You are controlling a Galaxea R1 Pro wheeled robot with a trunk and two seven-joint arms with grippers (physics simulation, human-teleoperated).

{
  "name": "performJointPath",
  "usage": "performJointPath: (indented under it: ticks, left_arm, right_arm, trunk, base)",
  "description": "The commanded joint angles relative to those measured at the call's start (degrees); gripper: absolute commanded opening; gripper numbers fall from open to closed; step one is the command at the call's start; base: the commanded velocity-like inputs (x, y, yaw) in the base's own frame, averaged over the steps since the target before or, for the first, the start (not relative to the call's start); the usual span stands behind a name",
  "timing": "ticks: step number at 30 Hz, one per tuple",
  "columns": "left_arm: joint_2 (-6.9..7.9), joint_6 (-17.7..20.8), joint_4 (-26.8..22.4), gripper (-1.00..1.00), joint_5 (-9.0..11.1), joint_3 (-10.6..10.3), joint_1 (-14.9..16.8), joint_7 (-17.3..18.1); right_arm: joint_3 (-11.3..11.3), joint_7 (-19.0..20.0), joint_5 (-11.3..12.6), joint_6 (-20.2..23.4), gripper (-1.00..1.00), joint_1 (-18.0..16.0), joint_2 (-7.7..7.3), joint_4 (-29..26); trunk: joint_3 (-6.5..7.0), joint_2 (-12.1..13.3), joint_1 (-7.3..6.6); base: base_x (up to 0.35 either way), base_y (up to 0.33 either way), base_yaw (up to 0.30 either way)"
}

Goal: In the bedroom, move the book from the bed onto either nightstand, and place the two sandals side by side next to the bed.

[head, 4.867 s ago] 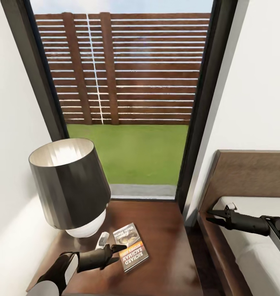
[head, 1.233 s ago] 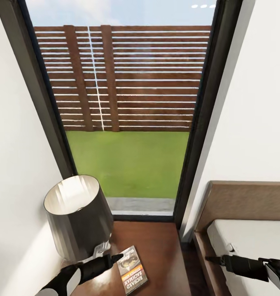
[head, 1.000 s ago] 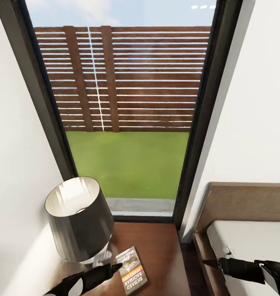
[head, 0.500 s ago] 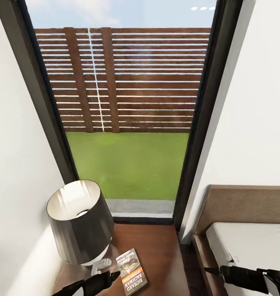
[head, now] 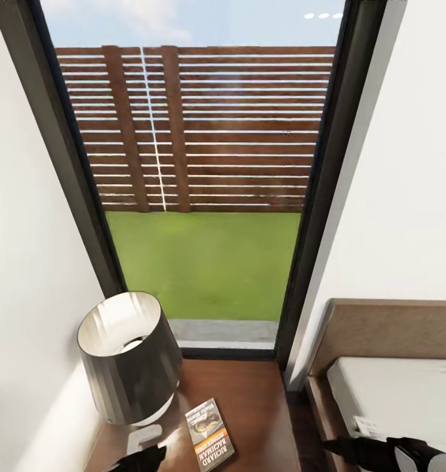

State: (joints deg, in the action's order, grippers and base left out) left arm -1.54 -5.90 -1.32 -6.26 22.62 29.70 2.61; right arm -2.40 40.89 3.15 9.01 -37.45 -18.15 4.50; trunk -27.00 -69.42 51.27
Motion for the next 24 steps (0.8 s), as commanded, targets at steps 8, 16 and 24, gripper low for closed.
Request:
performJointPath:
  ticks: [8,16,24]
  left_arm:
    - [0.12,-0.5,0.04,1.0,-0.6,0.5,-0.78,-0.48]
    - [0.16,-0.64,0.0,1.0,-0.62,0.43,-3.72,-0.5]
    - [0.29,-0.71,0.0,1.0,-0.67,0.41,-6.53,-0.5]
  right_arm:
    - [-0.31,-3.14,0.36,0.48,1.0,-0.08,2.16,0.16]
    - [-0.29,-7.72,0.36,0.48,1.0,3.29,2.3,0.23]
    - [-0.32,-16.06,0.44,0.48,1.0,6.52,2.32,0.28]
  trunk:
    - [1.38,3.19,-1.76]
    - [2.82,6.39,-3.52]
    - [4.26,9.6,-5.28]
  base:
    - [0.0,0.0,0.0]
    - [0.0,0.0,0.0]
    - [0.0,0.0,0.0]
